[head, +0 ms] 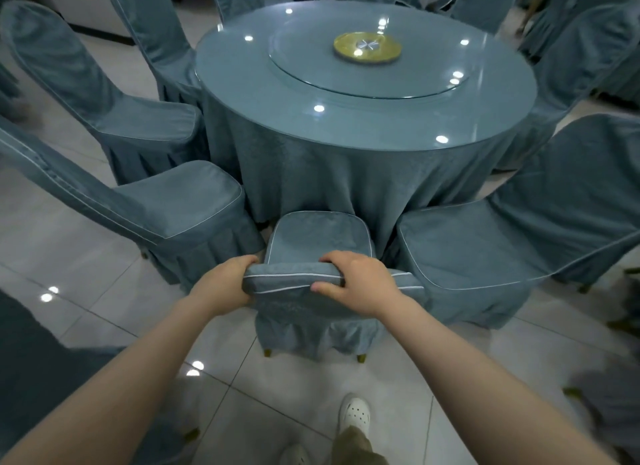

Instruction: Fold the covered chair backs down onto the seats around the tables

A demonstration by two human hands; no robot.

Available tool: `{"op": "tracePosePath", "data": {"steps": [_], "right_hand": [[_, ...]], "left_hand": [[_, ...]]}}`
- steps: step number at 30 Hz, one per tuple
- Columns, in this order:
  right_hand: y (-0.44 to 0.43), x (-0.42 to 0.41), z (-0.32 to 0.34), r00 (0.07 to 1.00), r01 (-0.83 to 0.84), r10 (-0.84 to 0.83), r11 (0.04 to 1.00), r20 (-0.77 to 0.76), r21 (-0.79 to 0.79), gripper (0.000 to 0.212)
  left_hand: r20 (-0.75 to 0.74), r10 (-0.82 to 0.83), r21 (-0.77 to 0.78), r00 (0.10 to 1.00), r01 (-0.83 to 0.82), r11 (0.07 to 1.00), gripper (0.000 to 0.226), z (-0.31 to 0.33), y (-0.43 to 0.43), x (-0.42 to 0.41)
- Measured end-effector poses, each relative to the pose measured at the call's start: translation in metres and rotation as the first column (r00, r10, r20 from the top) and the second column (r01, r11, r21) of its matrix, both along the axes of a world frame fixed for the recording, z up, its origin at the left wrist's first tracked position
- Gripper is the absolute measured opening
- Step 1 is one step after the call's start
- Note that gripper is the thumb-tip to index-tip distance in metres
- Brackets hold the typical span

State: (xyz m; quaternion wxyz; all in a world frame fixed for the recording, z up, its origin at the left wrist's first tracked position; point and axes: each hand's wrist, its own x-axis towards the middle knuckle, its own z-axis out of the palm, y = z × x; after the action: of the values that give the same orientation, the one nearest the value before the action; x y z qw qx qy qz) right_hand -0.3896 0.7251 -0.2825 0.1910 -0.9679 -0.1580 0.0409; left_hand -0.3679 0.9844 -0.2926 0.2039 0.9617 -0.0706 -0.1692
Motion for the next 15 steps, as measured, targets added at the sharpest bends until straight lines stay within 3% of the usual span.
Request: {"op": "tracePosePath", "data": {"steps": [4, 7, 15], "right_hand": [[-0.025, -0.014, 0.002, 0.999, 0.03, -0.027, 0.995, -0.03, 0.094, 0.049], [-0.051, -0.025, 0.002, 0.994, 0.096, -0.09, 0.991, -0.065, 0.091, 0.046], [-0.166, -0.049, 0.009, 0.975, 0.208, -0.199, 0.975, -0.103, 0.084, 0.051]], "left_hand": [[0.02, -0.16, 0.002, 0.987, 0.16, 0.987, 0.088, 0.02, -0.019, -0.013], [0.04, -0.229, -0.011, 0.973, 0.229, 0.973, 0.089, 0.032, -0.048, -0.021], [0.114, -0.149, -0.081, 0.982, 0.159, 0.984, 0.086, 0.053, -0.158, -0.037]]}}
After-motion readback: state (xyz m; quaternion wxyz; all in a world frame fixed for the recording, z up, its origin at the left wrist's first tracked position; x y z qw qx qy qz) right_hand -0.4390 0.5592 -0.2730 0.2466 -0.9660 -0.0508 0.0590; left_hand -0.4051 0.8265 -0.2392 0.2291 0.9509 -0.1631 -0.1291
